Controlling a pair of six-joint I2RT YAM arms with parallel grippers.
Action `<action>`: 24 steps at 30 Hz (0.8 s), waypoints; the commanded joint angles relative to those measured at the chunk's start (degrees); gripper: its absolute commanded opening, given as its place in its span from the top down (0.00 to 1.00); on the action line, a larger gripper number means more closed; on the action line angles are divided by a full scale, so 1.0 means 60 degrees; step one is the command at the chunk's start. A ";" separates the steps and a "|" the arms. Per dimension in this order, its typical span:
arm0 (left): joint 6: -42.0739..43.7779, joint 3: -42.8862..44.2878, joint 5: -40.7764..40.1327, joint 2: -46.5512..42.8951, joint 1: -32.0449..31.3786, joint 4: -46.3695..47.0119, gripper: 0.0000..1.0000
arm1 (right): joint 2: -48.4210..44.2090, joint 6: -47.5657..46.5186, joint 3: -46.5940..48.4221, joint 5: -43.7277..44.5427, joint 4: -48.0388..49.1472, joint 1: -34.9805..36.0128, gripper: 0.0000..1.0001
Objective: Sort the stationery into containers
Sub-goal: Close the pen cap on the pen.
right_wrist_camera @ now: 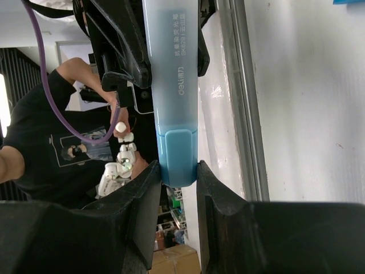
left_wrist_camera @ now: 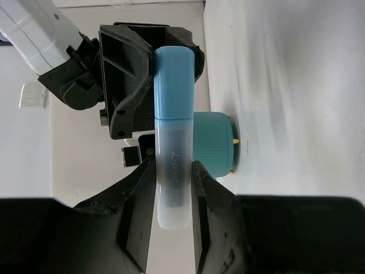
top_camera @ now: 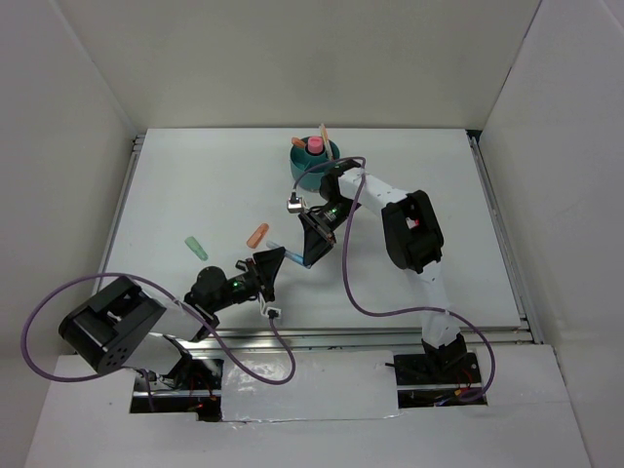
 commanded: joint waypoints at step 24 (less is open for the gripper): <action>0.0488 0.0267 0.2354 0.2877 -0.1205 0.4936 0.57 | -0.0424 -0.0623 -0.0332 -0.2109 0.1004 -0.0258 1.00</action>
